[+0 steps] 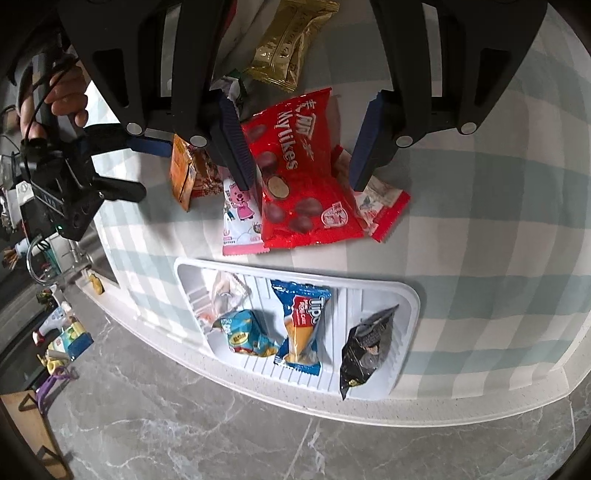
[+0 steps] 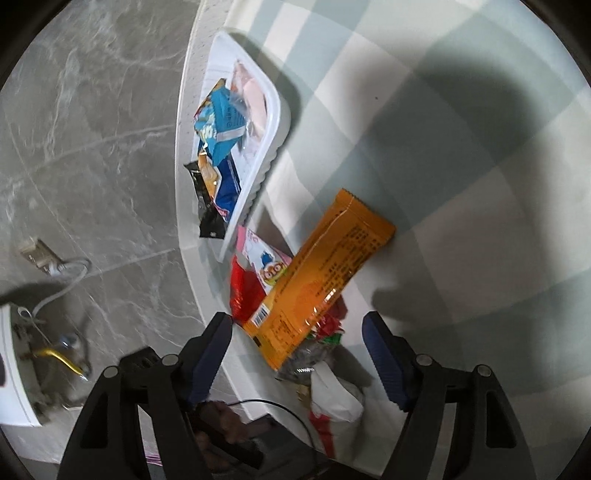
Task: Organize snacks
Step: 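Grasp the red Mylikes bag with the left tool while the right tool grasps the orange bar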
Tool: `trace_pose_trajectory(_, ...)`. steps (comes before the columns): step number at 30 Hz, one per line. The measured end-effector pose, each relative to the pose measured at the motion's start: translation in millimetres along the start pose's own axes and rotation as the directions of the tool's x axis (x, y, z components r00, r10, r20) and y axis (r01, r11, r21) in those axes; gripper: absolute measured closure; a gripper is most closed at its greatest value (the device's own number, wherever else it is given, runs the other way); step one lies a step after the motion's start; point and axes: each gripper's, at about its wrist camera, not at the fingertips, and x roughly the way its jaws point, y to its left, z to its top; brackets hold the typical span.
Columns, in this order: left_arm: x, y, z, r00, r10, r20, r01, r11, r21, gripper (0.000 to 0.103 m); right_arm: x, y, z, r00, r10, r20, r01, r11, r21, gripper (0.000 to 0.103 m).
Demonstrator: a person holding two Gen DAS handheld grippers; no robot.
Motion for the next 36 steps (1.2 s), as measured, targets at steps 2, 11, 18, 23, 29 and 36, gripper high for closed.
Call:
trace_pose_trajectory(2, 3.3, -1.5, -0.8, 1.000, 0.003, -0.011, -0.003, 1.000, 0.005, 0.051, 3.9, -2.7, 2.9, 1.000, 0.013, 0.004, -0.013, 1.000, 0.024, 0.028)
trace_pose_trajectory(11, 20.2, -5.5, -0.6, 0.998, 0.024, -0.051, -0.023, 1.000, 0.018, 0.051, 10.0, -6.7, 10.0, 0.999, 0.039, -0.013, -0.038, 0.998, 0.048, 0.043)
trace_pose_trajectory(18, 29.8, -12.3, 1.4, 0.997, 0.023, -0.074, -0.020, 0.999, 0.038, 0.051, 11.9, -11.1, 12.3, 1.000, 0.016, -0.018, -0.016, 0.999, 0.039, 0.071)
trace_pose_trajectory(23, 40.9, -15.7, 0.4, 0.995, 0.027, -0.096, -0.023, 0.999, 0.036, 0.052, 11.8, -12.3, 13.9, 1.000, 0.016, -0.012, -0.016, 1.000, 0.009, 0.086)
trace_pose_trajectory(29, 49.5, -5.3, 2.0, 0.997, -0.010, -0.082, 0.008, 1.000, -0.020, 0.072, 11.5, -11.2, 16.0, 0.999, 0.037, -0.014, -0.037, 0.999, -0.028, 0.091)
trace_pose_trajectory(36, 40.3, 0.2, 4.7, 0.998, -0.060, -0.033, 0.059, 0.997, -0.044, 0.079, 0.3, -5.5, 16.9, 0.998, 0.068, -0.001, -0.068, 0.996, -0.056, 0.093)
